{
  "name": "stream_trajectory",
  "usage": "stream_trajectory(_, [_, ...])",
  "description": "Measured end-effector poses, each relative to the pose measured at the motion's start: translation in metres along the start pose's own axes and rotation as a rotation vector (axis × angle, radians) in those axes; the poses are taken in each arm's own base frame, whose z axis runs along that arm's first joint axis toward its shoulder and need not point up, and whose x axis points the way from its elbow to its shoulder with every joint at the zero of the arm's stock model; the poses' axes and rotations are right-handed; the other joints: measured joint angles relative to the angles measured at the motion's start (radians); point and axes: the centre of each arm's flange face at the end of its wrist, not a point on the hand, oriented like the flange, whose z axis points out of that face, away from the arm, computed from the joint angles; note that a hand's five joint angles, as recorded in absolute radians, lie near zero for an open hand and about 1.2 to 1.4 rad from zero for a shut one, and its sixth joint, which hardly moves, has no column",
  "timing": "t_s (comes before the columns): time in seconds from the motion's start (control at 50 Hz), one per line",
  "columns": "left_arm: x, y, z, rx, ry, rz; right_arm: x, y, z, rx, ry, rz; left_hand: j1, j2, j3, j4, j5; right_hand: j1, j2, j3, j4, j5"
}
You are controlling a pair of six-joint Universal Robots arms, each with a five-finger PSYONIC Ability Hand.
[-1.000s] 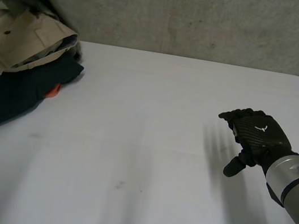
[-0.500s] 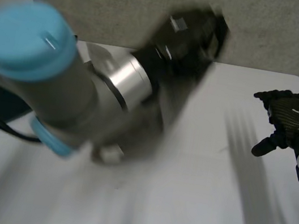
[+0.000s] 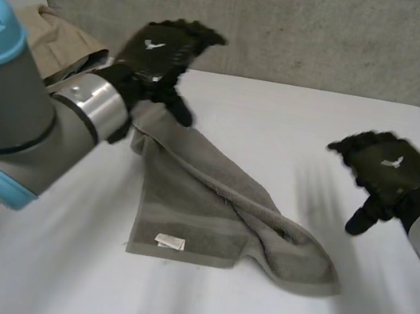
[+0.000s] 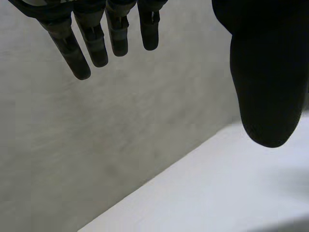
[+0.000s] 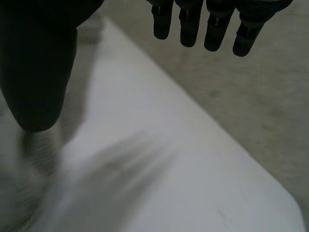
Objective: Fold the laundry.
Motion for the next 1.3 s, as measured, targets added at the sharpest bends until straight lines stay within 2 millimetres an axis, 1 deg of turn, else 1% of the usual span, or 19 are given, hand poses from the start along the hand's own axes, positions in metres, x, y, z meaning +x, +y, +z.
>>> stream_trajectory(0.04, [-0.015, 0.011, 0.002, -0.03, -0.042, 0.072, -0.011, 0.003, -0.004, -0.033, -0.049, -0.034, 0.0, 0.0, 0.0, 0.0, 0.0, 0.0, 0.0, 0.0, 0.0, 0.0])
stream_trajectory(0.08, [-0.018, 0.013, 0.003, -0.036, -0.049, 0.086, -0.013, 0.003, -0.004, -0.037, -0.054, -0.037, 0.0, 0.0, 0.0, 0.0, 0.0, 0.0, 0.0, 0.0, 0.0, 0.0])
stream_trajectory(0.12, [-0.041, 0.047, 0.015, -0.113, -0.076, 0.216, -0.031, 0.012, -0.001, -0.084, -0.088, -0.019, 0.002, 0.002, 0.001, 0.004, 0.002, 0.0, 0.0, 0.0, 0.0, 0.0])
stream_trajectory(0.16, [-0.049, 0.067, 0.023, -0.146, -0.061, 0.258, -0.039, 0.016, 0.003, -0.094, -0.082, 0.023, 0.018, 0.005, 0.001, 0.005, 0.018, 0.0, 0.0, 0.0, 0.0, 0.0])
stream_trajectory(0.22, [-0.051, 0.073, 0.026, -0.155, -0.053, 0.27, -0.042, 0.017, 0.005, -0.097, -0.077, 0.045, 0.022, 0.006, 0.001, 0.005, 0.02, 0.0, 0.0, 0.0, 0.0, 0.0])
stream_trajectory(0.24, [-0.056, 0.101, 0.039, -0.179, 0.006, 0.298, -0.053, 0.024, 0.013, -0.103, -0.056, 0.151, 0.027, 0.012, 0.001, 0.005, 0.027, 0.0, 0.0, 0.0, 0.0, 0.0])
stream_trajectory(0.34, [-0.056, 0.125, 0.053, -0.177, 0.077, 0.297, -0.064, 0.038, 0.027, -0.137, -0.047, 0.293, 0.027, 0.015, 0.001, 0.011, 0.027, 0.0, 0.0, 0.0, 0.0, 0.0])
stream_trajectory(0.46, [-0.051, 0.132, 0.058, -0.168, 0.106, 0.283, -0.071, 0.057, 0.044, -0.195, -0.053, 0.392, 0.027, 0.02, 0.001, 0.029, 0.031, 0.03, 0.054, 0.053, 0.049, 0.055])
stream_trajectory(0.6, [-0.045, 0.124, 0.049, -0.176, 0.108, 0.272, -0.073, 0.066, 0.064, -0.207, -0.054, 0.416, 0.027, 0.033, 0.027, 0.035, 0.047, 0.186, 0.201, 0.207, 0.205, 0.206])
stream_trajectory(0.66, [-0.042, 0.117, 0.04, -0.181, 0.106, 0.269, -0.072, 0.067, 0.072, -0.198, -0.054, 0.416, 0.027, 0.034, 0.032, 0.035, 0.047, 0.655, 0.679, 0.645, 0.645, 0.639])
stream_trajectory(0.72, [-0.039, 0.11, 0.032, -0.185, 0.106, 0.267, -0.072, 0.064, 0.076, -0.184, -0.056, 0.412, 0.027, 0.034, 0.031, 0.035, 0.047, 0.871, 0.944, 0.928, 0.93, 0.91])
stream_trajectory(0.86, [-0.038, 0.101, 0.022, -0.193, 0.085, 0.254, -0.067, 0.048, 0.076, -0.134, -0.059, 0.379, 0.027, 0.034, 0.031, 0.035, 0.047, 0.871, 0.965, 0.973, 0.982, 0.935])
stream_trajectory(0.92, [-0.041, 0.1, 0.021, -0.195, 0.068, 0.234, -0.061, 0.028, 0.067, -0.079, -0.059, 0.328, 0.027, 0.034, 0.031, 0.035, 0.046, 0.871, 0.965, 0.973, 0.982, 0.935])
stream_trajectory(1.06, [-0.049, 0.105, 0.024, -0.205, 0.035, 0.157, -0.048, -0.043, 0.012, 0.117, -0.095, 0.102, 0.023, 0.026, 0.023, 0.027, 0.024, 0.871, 0.965, 0.975, 0.984, 0.935])
stream_trajectory(1.18, [-0.046, 0.125, 0.032, -0.23, 0.048, 0.114, -0.06, -0.085, -0.04, 0.284, -0.173, -0.009, 0.023, 0.019, 0.015, 0.019, 0.013, 0.871, 0.965, 0.976, 0.984, 0.941])
stream_trajectory(1.22, [-0.043, 0.129, 0.034, -0.232, 0.055, 0.107, -0.063, -0.091, -0.049, 0.312, -0.191, -0.02, 0.023, 0.019, 0.015, 0.019, 0.013, 0.871, 0.965, 0.976, 0.984, 0.944])
stream_trajectory(1.26, [-0.035, 0.135, 0.039, -0.227, 0.07, 0.095, -0.069, -0.099, -0.065, 0.35, -0.219, -0.033, 0.089, 0.076, 0.058, 0.065, 0.069, 0.871, 0.965, 0.976, 0.984, 0.944])
stream_trajectory(1.28, [-0.033, 0.136, 0.041, -0.222, 0.073, 0.092, -0.07, -0.101, -0.069, 0.357, -0.224, -0.034, 0.256, 0.227, 0.204, 0.211, 0.216, 0.871, 0.965, 0.976, 0.984, 0.944])
stream_trajectory(1.3, [-0.03, 0.138, 0.043, -0.217, 0.075, 0.088, -0.071, -0.102, -0.073, 0.364, -0.23, -0.036, 0.524, 0.458, 0.452, 0.441, 0.44, 0.871, 0.965, 0.976, 0.984, 0.944])
